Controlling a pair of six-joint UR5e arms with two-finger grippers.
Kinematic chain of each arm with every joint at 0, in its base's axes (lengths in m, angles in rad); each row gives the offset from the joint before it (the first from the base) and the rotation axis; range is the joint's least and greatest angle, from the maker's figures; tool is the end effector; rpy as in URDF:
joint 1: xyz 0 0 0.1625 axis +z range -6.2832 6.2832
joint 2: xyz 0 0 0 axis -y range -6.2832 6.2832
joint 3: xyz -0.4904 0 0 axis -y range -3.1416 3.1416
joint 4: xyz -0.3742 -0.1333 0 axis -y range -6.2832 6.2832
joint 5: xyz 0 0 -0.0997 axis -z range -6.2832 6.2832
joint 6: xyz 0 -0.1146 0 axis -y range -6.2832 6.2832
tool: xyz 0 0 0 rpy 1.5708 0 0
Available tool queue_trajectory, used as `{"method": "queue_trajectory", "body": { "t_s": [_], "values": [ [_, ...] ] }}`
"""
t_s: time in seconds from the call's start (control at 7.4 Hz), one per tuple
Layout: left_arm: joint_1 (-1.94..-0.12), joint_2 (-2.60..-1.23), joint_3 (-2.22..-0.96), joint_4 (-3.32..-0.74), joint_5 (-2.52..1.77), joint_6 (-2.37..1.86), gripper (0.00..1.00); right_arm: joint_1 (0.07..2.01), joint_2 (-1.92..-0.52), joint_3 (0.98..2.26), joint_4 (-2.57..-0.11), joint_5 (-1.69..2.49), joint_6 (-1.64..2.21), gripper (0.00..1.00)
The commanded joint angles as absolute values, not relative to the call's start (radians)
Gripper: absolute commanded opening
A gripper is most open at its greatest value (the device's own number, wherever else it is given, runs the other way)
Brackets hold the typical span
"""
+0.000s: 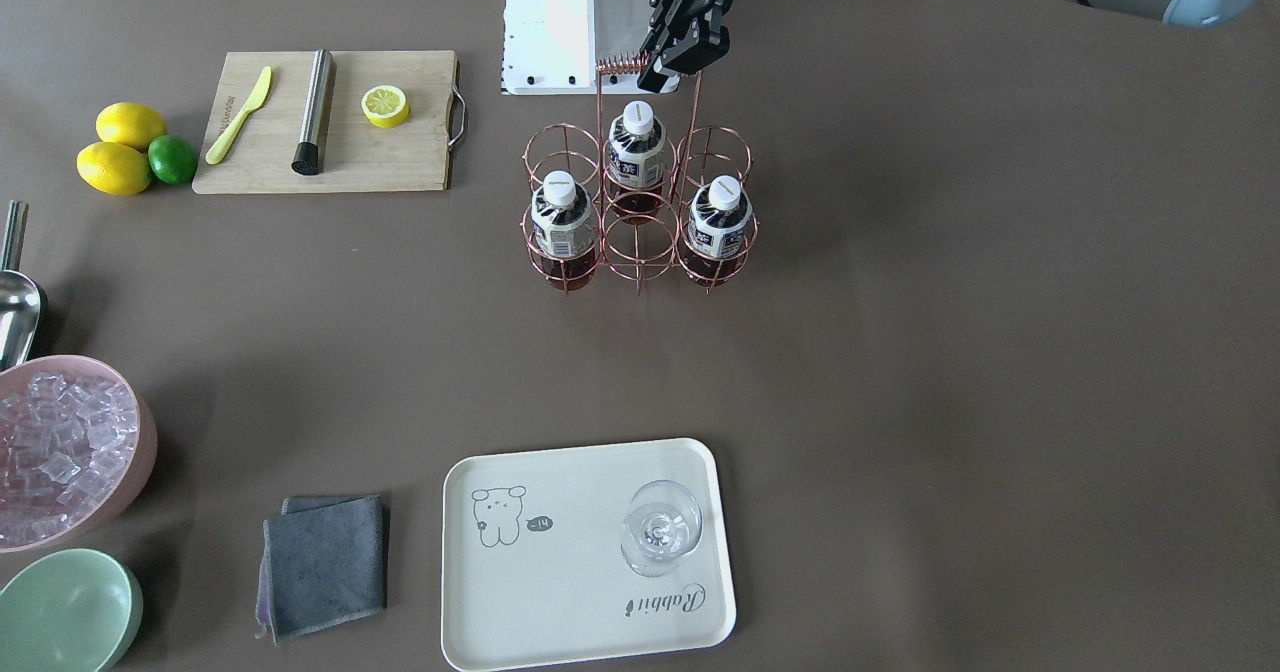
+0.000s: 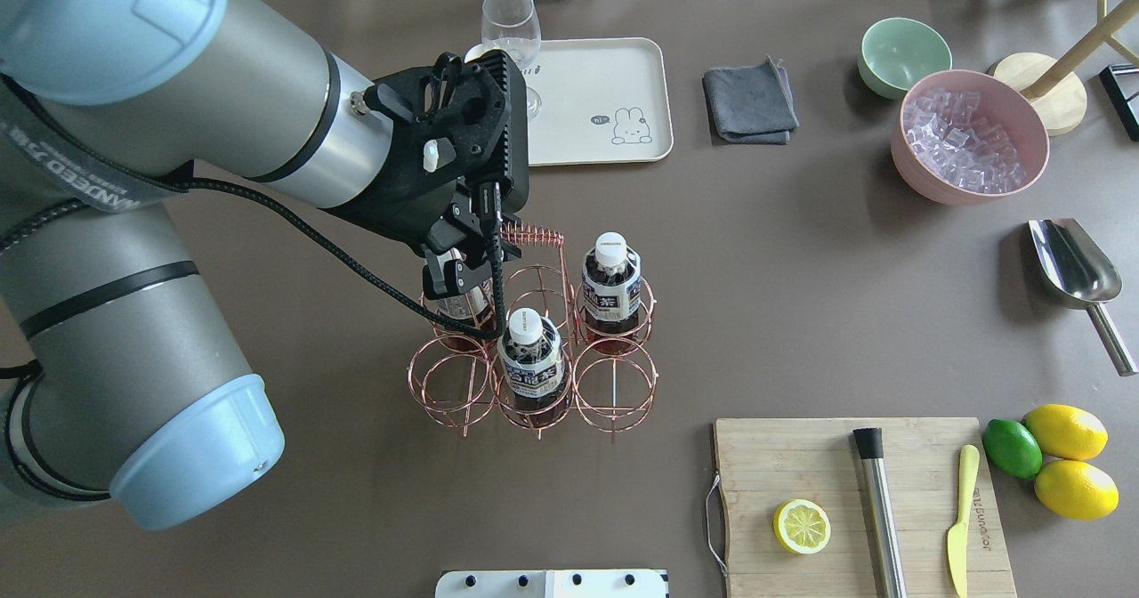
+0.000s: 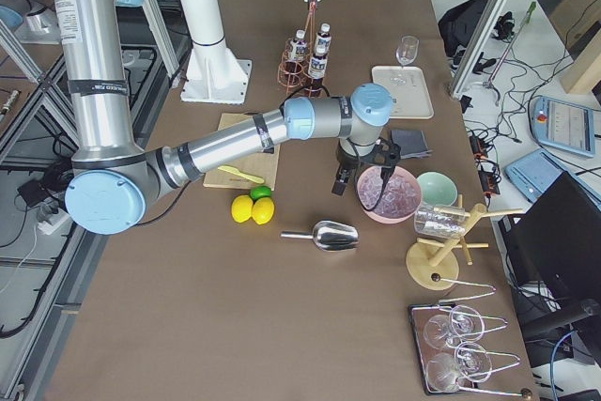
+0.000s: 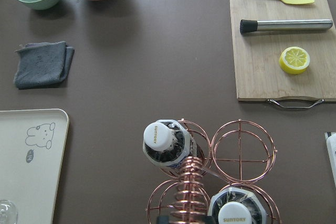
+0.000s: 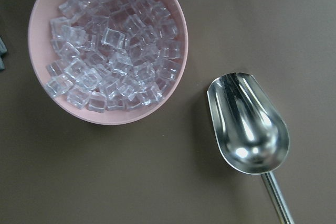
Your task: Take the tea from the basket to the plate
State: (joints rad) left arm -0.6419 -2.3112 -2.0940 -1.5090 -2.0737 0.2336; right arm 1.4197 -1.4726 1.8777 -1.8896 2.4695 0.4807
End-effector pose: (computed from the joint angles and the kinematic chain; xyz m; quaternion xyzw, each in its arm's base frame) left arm 0.4127 -0.4059 0.1111 0.4449 0.3795 0.5562 0.5904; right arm -0.0318 -0.4984 0.5656 -0.0979 -0.4246 0.1292 0.8908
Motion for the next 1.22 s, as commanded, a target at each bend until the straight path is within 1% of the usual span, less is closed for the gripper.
{"method": "queue_trajectory", "body": {
  "t_s": [0.0,0.14,0.27,0.68,1.08],
  "values": [
    [-0.611,-2.315,-2.069,-1.523,-2.071,0.233,0.0,1.32,-1.342,1.844,-1.87,2.522,0.658,0.99],
    [-0.609,-2.319,-2.06,-1.535,-2.071,0.227,0.0,1.263,-1.286,1.838,-1.868,2.545,0.713,0.99],
    [-0.609,-2.319,-2.048,-1.555,-2.071,0.226,0.0,1.202,-1.193,1.819,-1.849,2.545,0.903,0.99],
    [-0.611,-2.318,-2.045,-1.559,-2.071,0.225,0.0,1.06,-1.057,1.778,-1.758,2.545,1.257,0.99],
    [-0.615,-2.319,-2.045,-1.557,-2.071,0.224,0.0,0.922,-0.901,1.721,-1.746,2.546,1.4,0.99]
  ]
}}
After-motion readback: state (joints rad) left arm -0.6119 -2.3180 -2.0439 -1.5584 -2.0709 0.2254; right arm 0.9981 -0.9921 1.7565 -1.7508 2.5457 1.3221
